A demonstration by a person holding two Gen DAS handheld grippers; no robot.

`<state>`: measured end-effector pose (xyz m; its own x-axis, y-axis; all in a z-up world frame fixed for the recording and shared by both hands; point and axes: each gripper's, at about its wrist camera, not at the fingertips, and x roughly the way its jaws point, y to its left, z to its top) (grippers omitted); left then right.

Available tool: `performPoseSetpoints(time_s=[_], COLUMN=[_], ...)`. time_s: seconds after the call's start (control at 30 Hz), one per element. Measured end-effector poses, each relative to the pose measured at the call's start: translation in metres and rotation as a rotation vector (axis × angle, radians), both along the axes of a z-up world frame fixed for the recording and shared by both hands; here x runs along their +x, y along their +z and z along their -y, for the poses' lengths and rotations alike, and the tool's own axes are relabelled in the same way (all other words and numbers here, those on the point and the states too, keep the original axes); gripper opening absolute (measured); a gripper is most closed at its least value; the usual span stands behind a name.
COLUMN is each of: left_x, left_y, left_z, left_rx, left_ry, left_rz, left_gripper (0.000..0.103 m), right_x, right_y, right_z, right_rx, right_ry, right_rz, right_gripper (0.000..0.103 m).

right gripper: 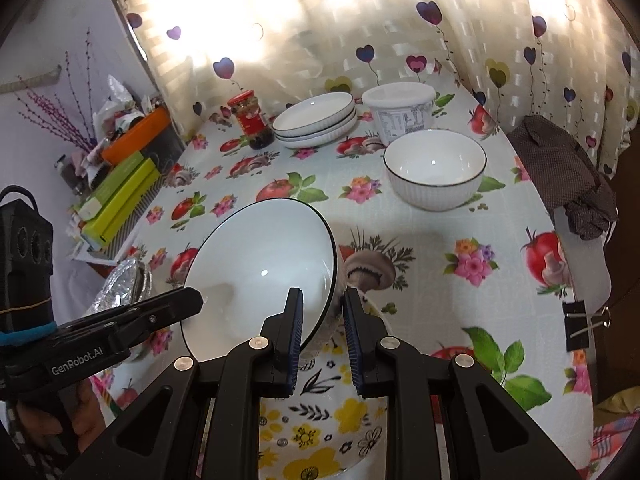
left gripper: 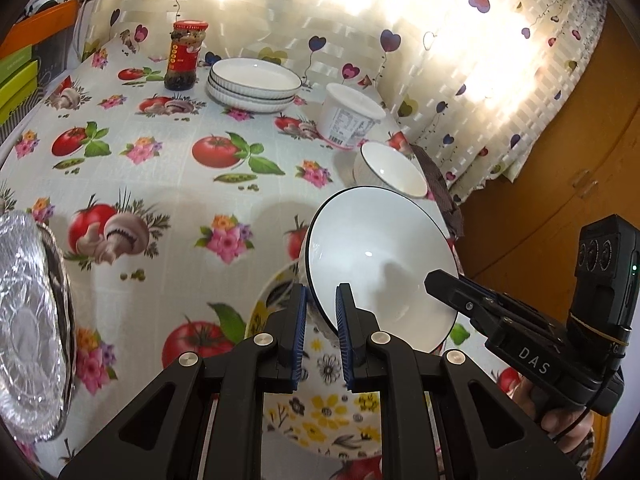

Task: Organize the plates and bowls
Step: 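Lift the white bowl with both tools and lower it into the floral plate, then open both tools to release the white bowl and withdraw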

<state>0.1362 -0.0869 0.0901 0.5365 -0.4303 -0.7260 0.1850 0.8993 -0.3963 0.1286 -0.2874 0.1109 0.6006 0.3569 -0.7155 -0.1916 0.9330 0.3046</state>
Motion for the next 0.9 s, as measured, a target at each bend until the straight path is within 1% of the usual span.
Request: performPoseSetpoints(time_s=[0.27,0.57,0.9], left_x=[-0.015,-0.023,-0.025], left_y=[-0.012,-0.026,-0.029], left_z=[-0.002,0.000,0.000], left_rx=[0.011,0.036,0.038], left_ry=[-0.012,-0.028,-0.030], left_rz=[-0.027,-0.062,-0.070], left_gripper=[0.016,0.016,0.016], right_x=[-0.016,-0.027,-0.030], right_y=[-0.013,-0.027,-0.036], right_z=[-0.003,-0.003,-0.001], right_rx=[0.010,0.024,0.034], right_ry=[-0.011,-0.025,-0.030], right_rz=[-0.024,-0.048,-0.069], right_gripper=[0.020,0.020,0.020])
